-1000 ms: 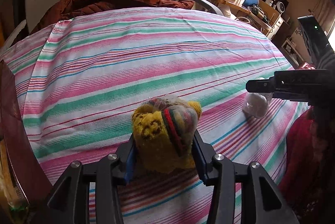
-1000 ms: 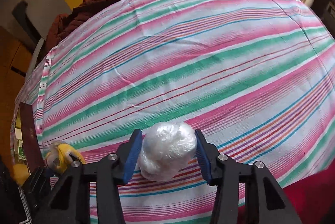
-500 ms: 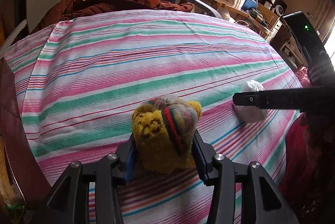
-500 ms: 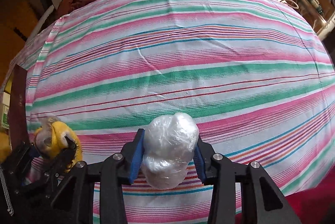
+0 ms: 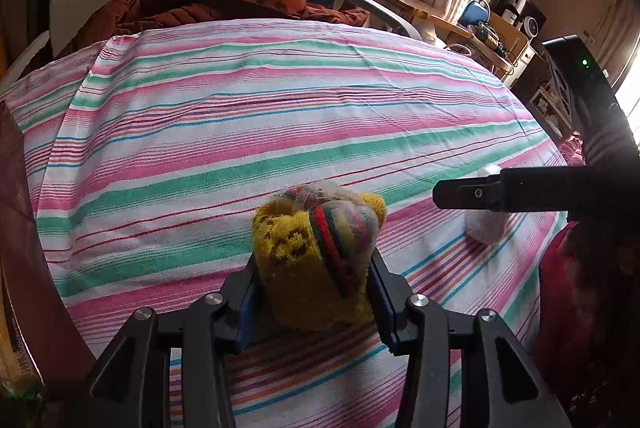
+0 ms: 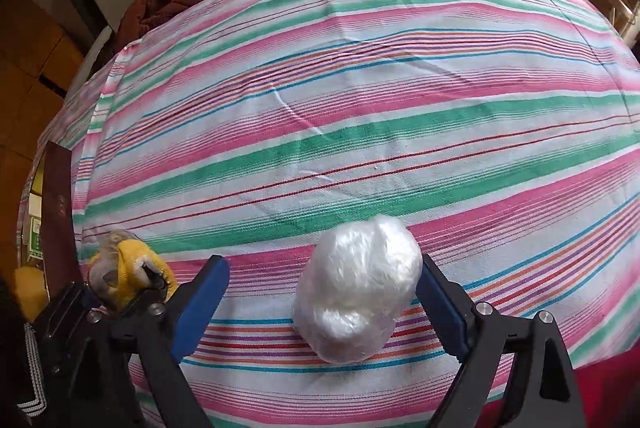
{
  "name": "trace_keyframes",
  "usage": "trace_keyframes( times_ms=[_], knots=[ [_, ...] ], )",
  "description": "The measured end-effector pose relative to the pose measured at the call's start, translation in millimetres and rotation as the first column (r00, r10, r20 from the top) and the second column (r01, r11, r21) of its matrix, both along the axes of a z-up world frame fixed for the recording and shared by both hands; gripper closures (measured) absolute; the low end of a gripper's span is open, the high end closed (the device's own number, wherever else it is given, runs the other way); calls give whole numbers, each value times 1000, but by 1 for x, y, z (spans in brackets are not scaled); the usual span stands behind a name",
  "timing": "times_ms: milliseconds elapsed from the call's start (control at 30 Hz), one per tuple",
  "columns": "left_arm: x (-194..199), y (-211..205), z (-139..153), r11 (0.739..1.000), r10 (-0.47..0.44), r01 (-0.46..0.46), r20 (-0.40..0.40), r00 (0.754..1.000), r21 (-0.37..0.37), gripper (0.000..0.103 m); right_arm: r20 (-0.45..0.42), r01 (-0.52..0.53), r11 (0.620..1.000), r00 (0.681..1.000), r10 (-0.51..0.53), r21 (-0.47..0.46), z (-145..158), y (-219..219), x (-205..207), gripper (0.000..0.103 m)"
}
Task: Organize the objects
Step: 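Lift the plush toy and white bundle and carry both toward the gold tray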
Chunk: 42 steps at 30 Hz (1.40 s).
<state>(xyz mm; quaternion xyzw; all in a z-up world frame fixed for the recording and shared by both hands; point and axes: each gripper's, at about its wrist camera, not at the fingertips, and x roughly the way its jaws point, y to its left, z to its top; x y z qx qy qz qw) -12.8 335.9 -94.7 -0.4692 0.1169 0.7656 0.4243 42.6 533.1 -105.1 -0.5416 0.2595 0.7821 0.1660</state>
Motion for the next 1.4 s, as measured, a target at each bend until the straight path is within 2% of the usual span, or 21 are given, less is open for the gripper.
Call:
trace_keyframes(
  times_ms=[100, 133, 167, 200, 267, 300, 467, 567, 633, 700, 800, 867, 933, 1033, 1100, 1200, 1233, 1267, 1300, 1400],
  knots=[
    [0, 0, 0, 1000, 2, -2, 1, 1000, 3, 54, -8, 11, 1000, 1000, -12, -7, 2, 2, 3, 11],
    [1, -1, 0, 1000, 1, -1, -4, 1000, 5, 54, -13, 19, 1000, 1000, -19, -6, 3, 2, 3, 17],
    [1, 0, 0, 1000, 1, 0, -9, 1000, 5, 54, -11, 28, 1000, 1000, -28, 0, 4, 3, 4, 27],
    [2, 0, 0, 1000, -1, 1, -14, 1000, 3, 54, 4, 36, 999, 999, -36, 21, 4, 4, 5, 33],
    [3, 1, 0, 1000, -2, 2, -22, 1000, 0, 54, 17, 36, 998, 999, -37, 54, 5, 4, 8, 60],
    [3, 1, 0, 1000, -2, 2, -23, 1000, 0, 54, 11, 34, 998, 999, -34, 51, 6, 5, 8, 65],
    [7, 2, -1, 1000, -7, 7, -49, 999, -11, 54, -12, 9, 1000, 1000, -8, 19, 9, 1, 6, 64],
    [6, 2, 0, 1000, -5, 5, -46, 999, -7, 54, 26, -30, 996, 999, 28, 84, 7, -8, 0, 63],
    [6, 1, -1, 1000, -4, 4, -44, 999, -5, 54, 69, -87, 984, 995, 77, 153, 6, -21, -6, 58],
    [6, 2, -1, 1000, -6, 6, -44, 999, -3, 54, 81, -104, 979, 993, 91, 177, 6, -26, -7, 55],
    [5, 0, -1, 1000, -8, 8, -41, 999, 1, 54, 52, -77, 989, 996, 71, 124, 5, -21, -6, 42],
    [5, 0, -1, 1000, -8, 8, -37, 999, 5, 54, 37, -90, 992, 995, 87, 90, 4, -22, -4, 20],
    [4, -1, -1, 1000, -9, 9, -34, 999, 8, 54, 64, -126, 987, 991, 120, 103, 1, -30, -7, 15],
    [3, -1, -1, 1000, -7, 8, -28, 1000, 14, 54, 90, -142, 981, 987, 131, 135, -2, -38, -4, 15],
    [4, -1, -1, 1000, -9, 9, -33, 999, 14, 54, 70, -114, 987, 992, 106, 112, 0, -33, 0, 18],
    [4, 0, -1, 1000, -8, 9, -34, 999, 15, 54, 52, -71, 993, 996, 67, 98, 4, -27, 5, 32],
    [5, 0, -2, 1000, -9, 9, -35, 999, 14, 54, 48, -62, 993, 997, 58, 102, 5, -25, 6, 45],
    [5, 0, -2, 1000, -9, 10, -39, 999, 13, 54, 47, -56, 992, 998, 51, 109, 9, -19, 7, 62],
    [5, 0, -2, 1000, -9, 10, -41, 999, 13, 53, 56, -48, 991, 998, 41, 129, 10, -17, 8, 67],
    [5, 0, -2, 1000, -9, 10, -49, 999, 12, 53, 56, -49, 989, 998, 41, 141, 12, -17, 8, 68]
  ],
)
